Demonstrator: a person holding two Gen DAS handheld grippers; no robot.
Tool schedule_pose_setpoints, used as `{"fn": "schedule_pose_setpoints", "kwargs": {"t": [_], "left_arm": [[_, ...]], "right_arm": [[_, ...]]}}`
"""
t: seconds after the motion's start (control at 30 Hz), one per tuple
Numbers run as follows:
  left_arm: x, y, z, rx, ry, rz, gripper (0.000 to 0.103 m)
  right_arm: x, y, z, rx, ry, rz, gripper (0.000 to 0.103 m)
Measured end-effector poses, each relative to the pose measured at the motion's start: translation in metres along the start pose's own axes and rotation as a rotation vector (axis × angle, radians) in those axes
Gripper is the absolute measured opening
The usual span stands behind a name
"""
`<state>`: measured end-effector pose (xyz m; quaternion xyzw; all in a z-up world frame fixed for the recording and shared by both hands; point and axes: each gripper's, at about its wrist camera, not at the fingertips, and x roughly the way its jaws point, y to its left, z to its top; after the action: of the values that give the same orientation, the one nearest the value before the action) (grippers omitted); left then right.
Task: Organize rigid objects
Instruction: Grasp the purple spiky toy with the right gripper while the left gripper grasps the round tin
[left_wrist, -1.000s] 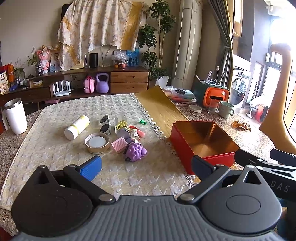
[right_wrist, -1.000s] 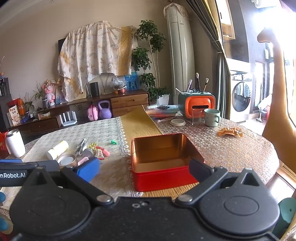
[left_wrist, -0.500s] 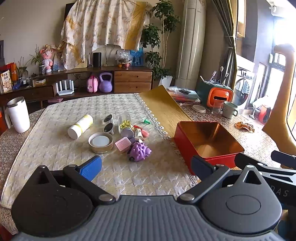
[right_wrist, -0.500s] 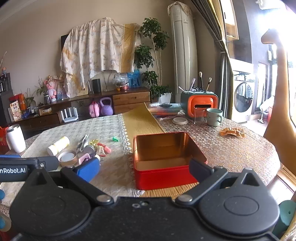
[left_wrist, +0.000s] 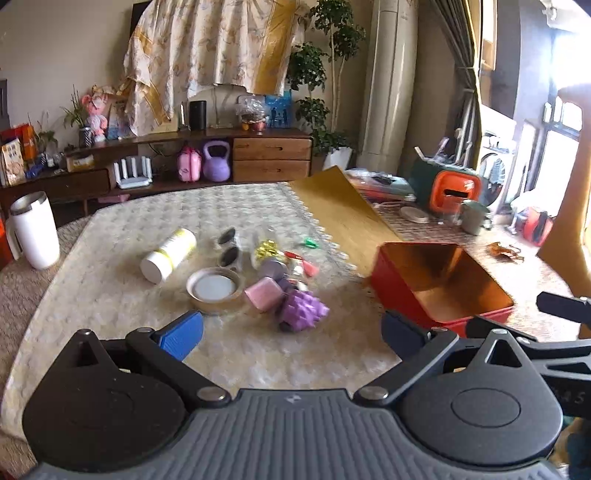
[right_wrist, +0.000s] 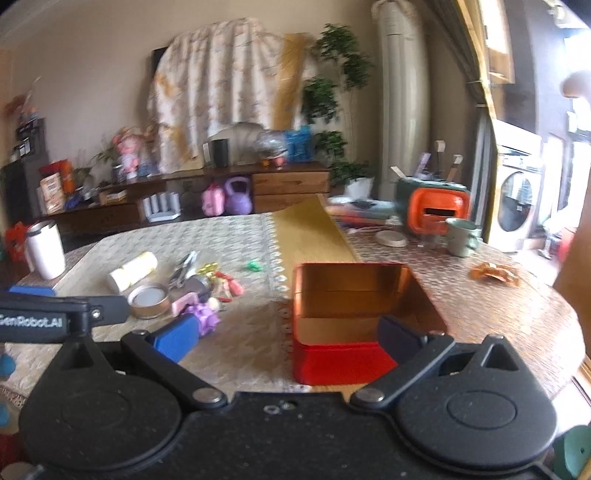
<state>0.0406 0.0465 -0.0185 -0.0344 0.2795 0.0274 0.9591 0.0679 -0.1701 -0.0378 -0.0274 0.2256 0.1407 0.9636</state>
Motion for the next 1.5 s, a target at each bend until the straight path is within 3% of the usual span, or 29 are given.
{"fn": "schedule_pose_setpoints", "kwargs": {"t": [0.13,0.37,0.8,1.5], "left_arm": [[0.023,0.015,0.007,0.018,-0.012,0.051,0.103],[0.083,0.047,0.015,0.008,0.04,0.134,0.103],[0.175,0.082,0.01,-0.035,0.126,0.167,0.103],[0.222,0.085,0.002,-0.009,0.118,0.153,0.1]], "right_arm": [[0.024,0.009,0.003,-0.051,0.033,0.083,0.103],[0.067,0.026,0.007,-0.143,0.086,0.149,0.099],[0.142,0.066,0.007,-0.304,0.166,0.24,0.088],[0.203,0.086,-0.005,-0.302,0.261,0.249,0.072]]}}
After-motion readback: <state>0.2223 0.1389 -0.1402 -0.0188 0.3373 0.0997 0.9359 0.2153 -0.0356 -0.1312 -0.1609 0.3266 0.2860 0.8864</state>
